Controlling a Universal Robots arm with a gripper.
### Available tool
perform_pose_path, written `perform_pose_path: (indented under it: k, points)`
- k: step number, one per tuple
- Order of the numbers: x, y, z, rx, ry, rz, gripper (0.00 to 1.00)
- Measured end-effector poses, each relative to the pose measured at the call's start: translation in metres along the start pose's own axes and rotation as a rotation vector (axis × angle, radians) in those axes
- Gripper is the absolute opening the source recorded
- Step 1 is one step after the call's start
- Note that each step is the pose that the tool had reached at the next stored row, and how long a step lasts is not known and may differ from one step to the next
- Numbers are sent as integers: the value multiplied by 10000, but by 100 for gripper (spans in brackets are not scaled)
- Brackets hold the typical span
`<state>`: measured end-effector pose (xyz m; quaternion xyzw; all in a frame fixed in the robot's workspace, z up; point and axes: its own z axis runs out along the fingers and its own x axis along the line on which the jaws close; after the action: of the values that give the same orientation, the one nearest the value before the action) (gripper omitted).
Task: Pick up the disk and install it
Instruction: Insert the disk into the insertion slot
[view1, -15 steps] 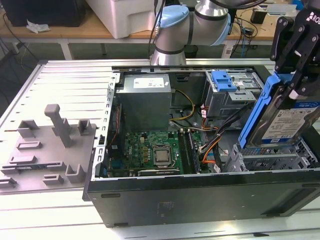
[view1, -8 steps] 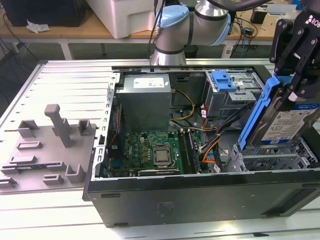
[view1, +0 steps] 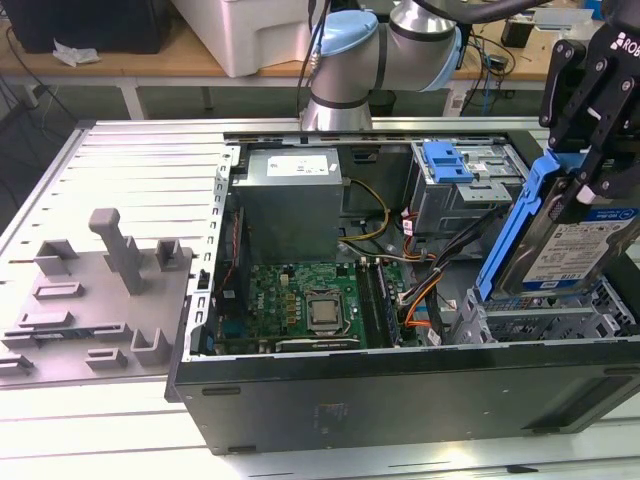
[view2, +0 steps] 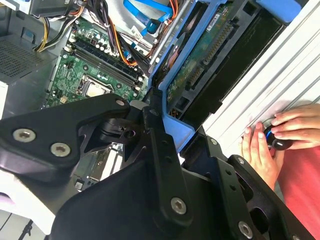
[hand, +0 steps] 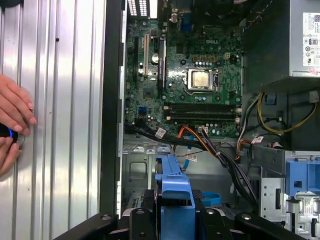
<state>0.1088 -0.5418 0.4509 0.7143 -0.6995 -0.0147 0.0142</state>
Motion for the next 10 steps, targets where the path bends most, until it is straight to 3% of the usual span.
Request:
perform_pose_path:
  k: [10]
  points:
    - [1, -1, 24, 1, -4, 101, 37]
